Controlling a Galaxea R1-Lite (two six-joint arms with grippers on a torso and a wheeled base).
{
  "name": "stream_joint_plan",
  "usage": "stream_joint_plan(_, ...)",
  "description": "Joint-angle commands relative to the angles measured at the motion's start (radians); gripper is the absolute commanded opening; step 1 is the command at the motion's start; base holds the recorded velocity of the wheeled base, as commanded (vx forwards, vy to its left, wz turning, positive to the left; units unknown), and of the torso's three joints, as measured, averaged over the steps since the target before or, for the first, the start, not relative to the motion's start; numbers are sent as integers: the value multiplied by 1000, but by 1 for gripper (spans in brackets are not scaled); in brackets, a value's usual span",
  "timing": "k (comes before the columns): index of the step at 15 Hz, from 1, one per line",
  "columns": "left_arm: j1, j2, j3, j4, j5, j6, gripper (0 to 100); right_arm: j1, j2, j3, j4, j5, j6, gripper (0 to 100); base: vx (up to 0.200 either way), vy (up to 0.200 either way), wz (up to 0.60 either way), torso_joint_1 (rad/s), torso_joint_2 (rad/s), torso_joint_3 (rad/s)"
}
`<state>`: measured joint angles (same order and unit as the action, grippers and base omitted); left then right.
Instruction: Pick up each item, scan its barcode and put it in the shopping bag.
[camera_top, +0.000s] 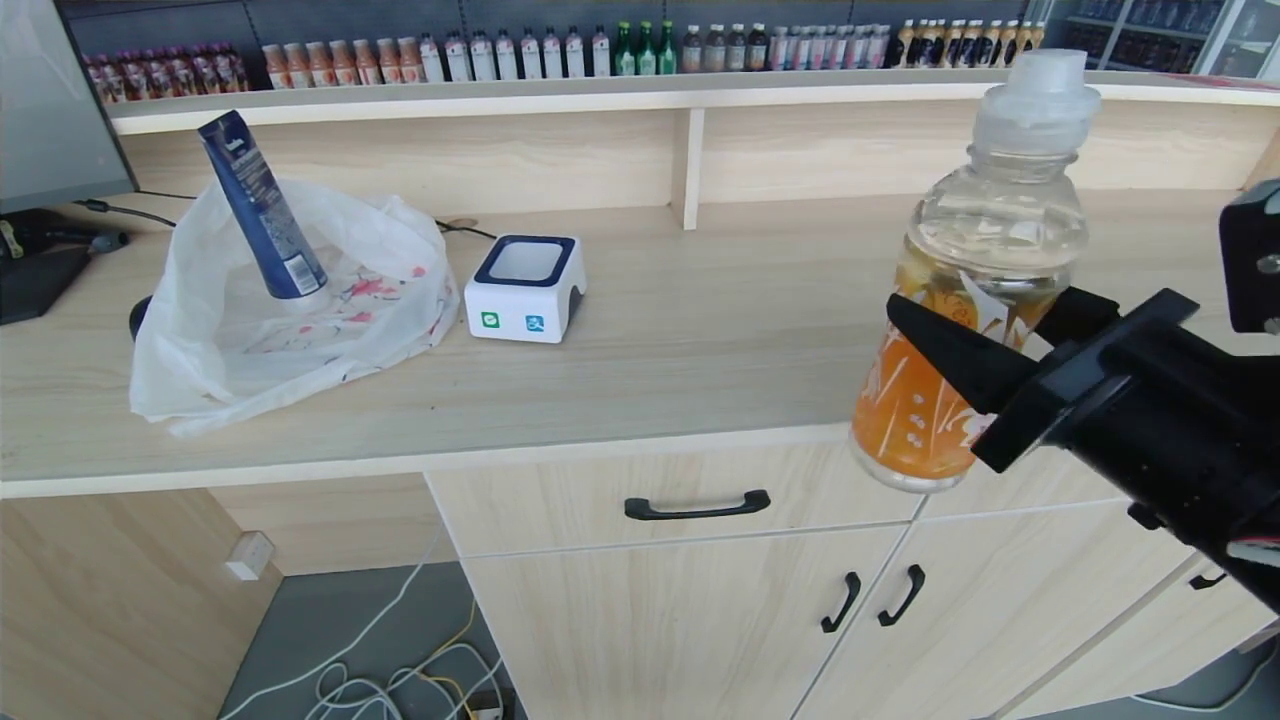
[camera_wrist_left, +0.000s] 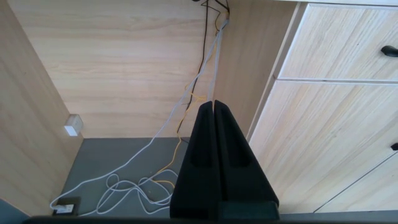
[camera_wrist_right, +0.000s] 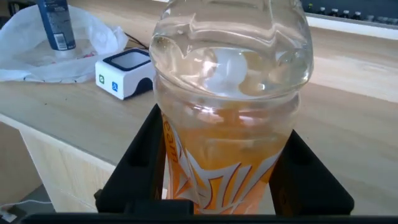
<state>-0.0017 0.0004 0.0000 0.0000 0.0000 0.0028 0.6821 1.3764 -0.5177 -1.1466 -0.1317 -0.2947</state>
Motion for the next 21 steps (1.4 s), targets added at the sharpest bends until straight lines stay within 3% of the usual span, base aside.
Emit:
stream_joint_plan(1, 0, 0, 0, 0, 0, 0, 0, 166, -65, 108, -2, -5, -123, 0, 0, 0, 0, 0, 0, 0)
stream_joint_plan(2, 0, 0, 0, 0, 0, 0, 0, 212, -60, 151, -2, -5, -169, 0, 0, 0, 0, 0, 0, 0)
stream_joint_plan(9, 0, 0, 0, 0, 0, 0, 0, 284, -66, 191, -5, -3, -529, 0, 0, 0, 0, 0, 0, 0)
stream_joint_plan(11, 0, 0, 0, 0, 0, 0, 0, 297, -69, 194, -5, -2, -574, 0, 0, 0, 0, 0, 0, 0)
stream_joint_plan(15, 0, 0, 0, 0, 0, 0, 0, 435, -54, 188, -5, -3, -733, 0, 0, 0, 0, 0, 0, 0)
stream_joint_plan(21, 0, 0, 0, 0, 0, 0, 0, 481, -34, 199, -5, 52, -867, 0, 0, 0, 0, 0, 0, 0)
